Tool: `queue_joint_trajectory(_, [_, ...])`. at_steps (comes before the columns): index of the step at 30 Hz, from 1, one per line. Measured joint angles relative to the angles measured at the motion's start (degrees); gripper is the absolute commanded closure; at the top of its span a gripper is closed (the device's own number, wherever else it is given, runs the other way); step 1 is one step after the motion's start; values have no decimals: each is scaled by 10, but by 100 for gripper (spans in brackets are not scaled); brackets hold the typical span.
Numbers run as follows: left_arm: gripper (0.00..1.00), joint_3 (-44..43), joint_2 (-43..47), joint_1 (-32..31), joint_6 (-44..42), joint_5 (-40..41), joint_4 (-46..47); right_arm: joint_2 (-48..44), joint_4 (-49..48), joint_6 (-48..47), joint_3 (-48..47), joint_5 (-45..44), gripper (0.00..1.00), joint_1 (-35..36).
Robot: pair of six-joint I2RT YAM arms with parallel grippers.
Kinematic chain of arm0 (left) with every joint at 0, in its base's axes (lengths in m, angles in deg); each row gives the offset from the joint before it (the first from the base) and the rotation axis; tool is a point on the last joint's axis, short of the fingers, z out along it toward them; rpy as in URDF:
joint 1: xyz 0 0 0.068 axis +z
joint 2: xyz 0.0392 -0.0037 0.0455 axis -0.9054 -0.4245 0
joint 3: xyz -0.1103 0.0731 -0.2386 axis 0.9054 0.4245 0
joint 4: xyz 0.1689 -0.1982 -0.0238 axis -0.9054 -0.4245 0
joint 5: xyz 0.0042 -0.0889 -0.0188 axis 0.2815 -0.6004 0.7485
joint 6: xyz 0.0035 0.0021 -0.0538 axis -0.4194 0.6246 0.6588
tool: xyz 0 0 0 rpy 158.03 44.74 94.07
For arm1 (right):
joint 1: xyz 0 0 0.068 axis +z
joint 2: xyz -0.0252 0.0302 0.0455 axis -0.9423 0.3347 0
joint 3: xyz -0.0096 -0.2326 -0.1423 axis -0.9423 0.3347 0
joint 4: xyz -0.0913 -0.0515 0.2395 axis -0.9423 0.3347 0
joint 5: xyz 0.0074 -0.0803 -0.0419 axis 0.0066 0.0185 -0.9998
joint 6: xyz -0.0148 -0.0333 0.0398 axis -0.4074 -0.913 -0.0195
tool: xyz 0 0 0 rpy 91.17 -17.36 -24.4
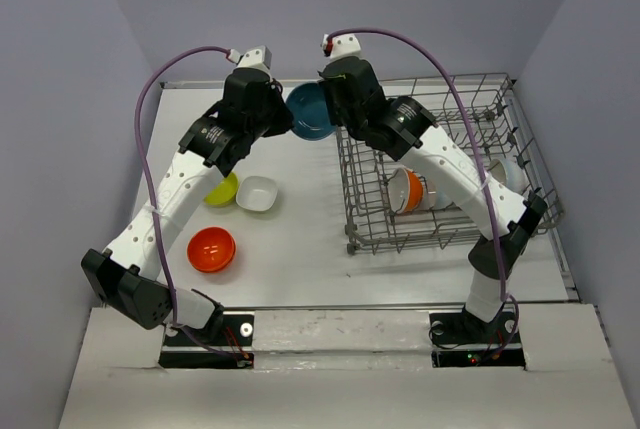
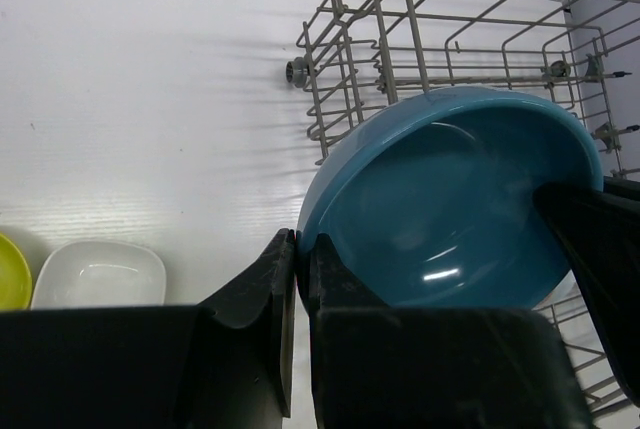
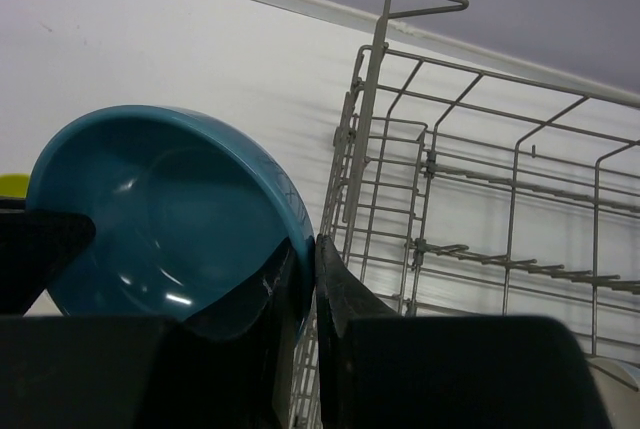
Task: Load the bowls into the dish rack
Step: Pass from the left arm to the right
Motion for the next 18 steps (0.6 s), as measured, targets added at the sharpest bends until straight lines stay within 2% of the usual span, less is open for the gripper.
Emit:
queue_joint_trajectory(11, [63, -12, 0, -1, 1, -13, 8, -17, -9, -2, 33, -19, 99, 0])
queue_joint_trajectory(18, [55, -15, 0, -3, 1, -16, 13, -35, -12, -5, 48, -28, 99, 0])
